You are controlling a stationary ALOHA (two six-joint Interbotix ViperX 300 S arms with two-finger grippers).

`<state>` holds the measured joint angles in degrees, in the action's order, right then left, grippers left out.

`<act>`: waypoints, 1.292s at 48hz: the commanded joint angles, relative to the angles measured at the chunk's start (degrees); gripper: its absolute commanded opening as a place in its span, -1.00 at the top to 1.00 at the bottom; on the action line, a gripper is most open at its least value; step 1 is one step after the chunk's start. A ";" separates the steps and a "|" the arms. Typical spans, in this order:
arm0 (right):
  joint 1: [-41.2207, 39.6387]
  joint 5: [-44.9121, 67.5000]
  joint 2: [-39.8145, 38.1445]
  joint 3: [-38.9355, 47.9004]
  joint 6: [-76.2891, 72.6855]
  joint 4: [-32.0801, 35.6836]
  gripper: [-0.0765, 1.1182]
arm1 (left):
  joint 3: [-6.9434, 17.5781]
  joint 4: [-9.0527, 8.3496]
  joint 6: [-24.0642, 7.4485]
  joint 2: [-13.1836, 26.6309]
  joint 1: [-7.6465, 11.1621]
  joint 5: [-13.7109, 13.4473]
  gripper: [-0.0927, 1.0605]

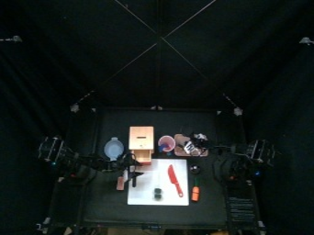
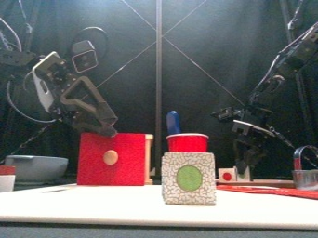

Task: Place sushi on board then cut the sushi with the knife then place the pieces on the plate
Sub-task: Place the 4 sushi pieces on the plate

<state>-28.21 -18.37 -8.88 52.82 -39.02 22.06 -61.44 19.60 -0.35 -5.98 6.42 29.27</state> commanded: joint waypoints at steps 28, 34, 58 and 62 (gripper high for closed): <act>3.87 -11.78 -16.70 0.18 -0.62 0.35 -0.70 | 0.62 1.41 0.26 0.62 -0.26 -0.35 -0.68; 13.27 -6.68 -18.81 0.97 0.00 -2.55 -0.70 | 0.97 1.41 0.18 0.88 -0.26 -0.26 -0.68; 39.73 1.93 6.42 -17.40 0.18 -6.06 -0.70 | 3.16 1.23 0.00 2.11 -0.35 -0.26 -0.68; 41.04 1.93 9.32 -20.30 0.62 -5.80 -0.70 | 3.25 1.14 0.00 1.76 -0.35 -0.35 -0.68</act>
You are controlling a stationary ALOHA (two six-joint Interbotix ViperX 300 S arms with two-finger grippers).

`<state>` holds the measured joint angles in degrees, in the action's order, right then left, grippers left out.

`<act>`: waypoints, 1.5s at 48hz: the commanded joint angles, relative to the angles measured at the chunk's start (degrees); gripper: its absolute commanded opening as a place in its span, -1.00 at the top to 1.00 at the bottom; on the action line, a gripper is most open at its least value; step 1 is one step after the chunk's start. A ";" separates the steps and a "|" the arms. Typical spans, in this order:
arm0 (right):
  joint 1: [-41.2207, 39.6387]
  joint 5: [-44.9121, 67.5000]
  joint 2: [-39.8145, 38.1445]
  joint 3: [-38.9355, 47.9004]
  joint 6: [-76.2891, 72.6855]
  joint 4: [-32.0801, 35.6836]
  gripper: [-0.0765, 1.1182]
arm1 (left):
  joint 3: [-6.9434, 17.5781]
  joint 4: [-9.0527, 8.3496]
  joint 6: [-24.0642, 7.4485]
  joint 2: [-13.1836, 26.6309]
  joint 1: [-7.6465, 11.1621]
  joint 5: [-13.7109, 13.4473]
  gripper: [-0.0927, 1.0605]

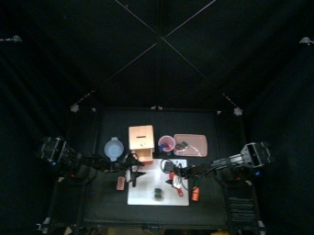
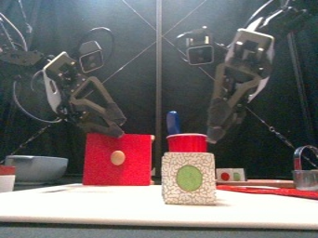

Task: Place sushi on board then cut the sushi with the knife then place the pieces on the plate
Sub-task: Place the 4 sushi pieces on the plate

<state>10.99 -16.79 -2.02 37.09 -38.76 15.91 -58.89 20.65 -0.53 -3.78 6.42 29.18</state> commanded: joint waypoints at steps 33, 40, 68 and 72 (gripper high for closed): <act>3.52 0.70 9.76 -9.93 0.62 0.44 -0.70 | -2.20 0.97 0.35 -3.43 -0.18 -0.26 -0.68; 3.43 0.70 10.99 -10.11 0.62 0.35 -0.70 | -2.20 0.97 0.44 -5.27 1.23 -0.18 -0.68; 3.16 0.44 12.74 -10.81 0.62 0.35 -0.07 | -2.99 1.76 0.35 -11.43 3.78 -0.18 -0.68; 3.08 0.18 11.78 -10.46 0.70 0.53 0.03 | -3.08 1.76 0.35 -11.34 3.78 -0.18 -0.68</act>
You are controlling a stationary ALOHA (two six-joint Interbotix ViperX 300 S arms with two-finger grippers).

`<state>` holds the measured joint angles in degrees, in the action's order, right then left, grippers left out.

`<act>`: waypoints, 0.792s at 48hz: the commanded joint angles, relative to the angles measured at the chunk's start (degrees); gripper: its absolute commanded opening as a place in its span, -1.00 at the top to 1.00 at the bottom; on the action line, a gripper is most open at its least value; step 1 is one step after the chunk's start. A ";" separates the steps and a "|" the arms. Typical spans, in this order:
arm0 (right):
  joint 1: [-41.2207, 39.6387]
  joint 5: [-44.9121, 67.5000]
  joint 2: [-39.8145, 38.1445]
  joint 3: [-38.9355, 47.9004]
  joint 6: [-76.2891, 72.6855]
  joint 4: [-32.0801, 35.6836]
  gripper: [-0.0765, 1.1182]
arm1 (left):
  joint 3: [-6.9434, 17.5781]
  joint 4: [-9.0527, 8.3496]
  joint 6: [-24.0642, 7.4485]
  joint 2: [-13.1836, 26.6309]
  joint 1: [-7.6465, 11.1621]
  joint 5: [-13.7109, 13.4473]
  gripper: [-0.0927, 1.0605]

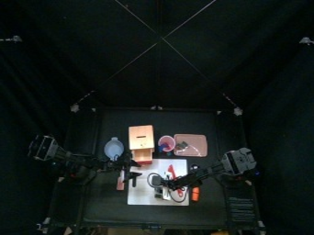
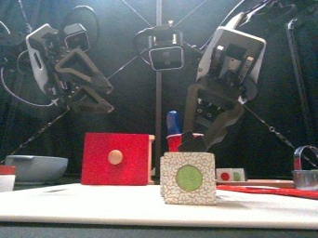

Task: Place sushi on board then cut the sushi with the knife then place the pieces on the plate
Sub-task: Place the 4 sushi pieces on the plate

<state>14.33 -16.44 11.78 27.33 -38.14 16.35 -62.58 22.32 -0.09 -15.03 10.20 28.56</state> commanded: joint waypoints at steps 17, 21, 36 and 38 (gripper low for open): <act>-6.50 -16.00 -19.34 10.90 -1.05 3.34 0.05 | -0.35 0.53 0.09 0.00 -0.09 0.44 -0.68; -9.93 -17.84 -25.22 16.08 -1.41 3.08 0.05 | -0.35 0.88 0.00 0.44 0.00 0.53 -0.68; -27.69 -13.27 -41.48 31.11 -2.99 3.60 0.05 | 0.18 0.88 -0.09 3.43 -0.09 0.88 -0.68; -30.23 -12.04 -42.28 32.61 -2.90 3.60 0.05 | 0.35 0.79 -0.09 3.60 -0.09 0.88 -0.68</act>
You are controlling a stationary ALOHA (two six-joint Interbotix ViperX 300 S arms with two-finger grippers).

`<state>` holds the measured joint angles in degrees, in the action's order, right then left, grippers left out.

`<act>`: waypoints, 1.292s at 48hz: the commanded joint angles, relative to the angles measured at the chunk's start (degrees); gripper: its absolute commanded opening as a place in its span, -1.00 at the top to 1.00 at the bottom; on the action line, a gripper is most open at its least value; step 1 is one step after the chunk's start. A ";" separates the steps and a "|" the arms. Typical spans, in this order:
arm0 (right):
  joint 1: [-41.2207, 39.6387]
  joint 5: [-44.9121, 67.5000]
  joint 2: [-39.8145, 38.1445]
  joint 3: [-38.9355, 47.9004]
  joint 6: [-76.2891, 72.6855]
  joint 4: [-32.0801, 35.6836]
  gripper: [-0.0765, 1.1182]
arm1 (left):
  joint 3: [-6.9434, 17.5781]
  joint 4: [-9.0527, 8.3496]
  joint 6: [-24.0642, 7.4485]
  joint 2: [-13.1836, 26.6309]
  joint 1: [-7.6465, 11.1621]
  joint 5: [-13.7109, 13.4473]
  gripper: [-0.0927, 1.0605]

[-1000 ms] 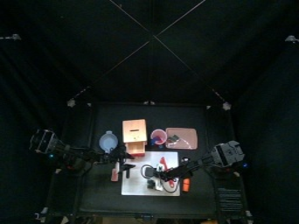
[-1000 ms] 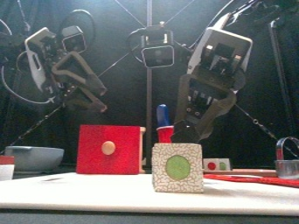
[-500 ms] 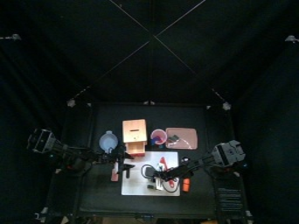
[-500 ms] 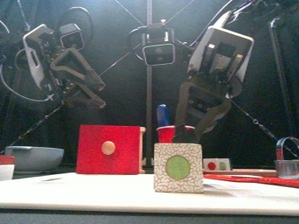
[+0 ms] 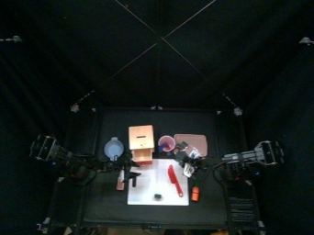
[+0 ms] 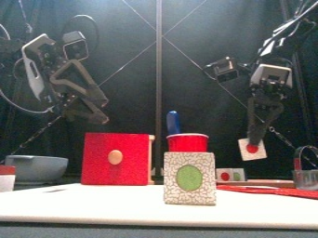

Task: Place sushi on board then cut the sushi with the knife then place the pieces on the plate
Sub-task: Place the 4 sushi pieces on the plate

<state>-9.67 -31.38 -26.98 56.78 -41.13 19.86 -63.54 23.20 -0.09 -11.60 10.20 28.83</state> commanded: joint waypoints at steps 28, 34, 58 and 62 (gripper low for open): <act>-23.91 21.27 5.45 6.33 0.88 4.75 -0.08 | 1.41 0.00 -0.09 0.26 -0.44 0.53 -0.68; -24.08 21.80 7.65 5.54 0.79 6.24 -0.25 | 1.23 0.00 0.00 0.35 -0.44 0.09 -0.68; -21.01 15.91 0.35 4.39 -0.18 5.71 -0.54 | 0.97 0.00 0.00 0.26 -0.44 0.09 -0.68; -15.91 15.82 -3.60 4.22 0.00 3.78 -0.54 | 0.97 0.09 0.00 0.26 -0.44 0.09 -0.68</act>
<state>-30.32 -15.56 -26.37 62.40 -41.40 25.22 -63.37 23.20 -0.09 -11.07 9.84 28.74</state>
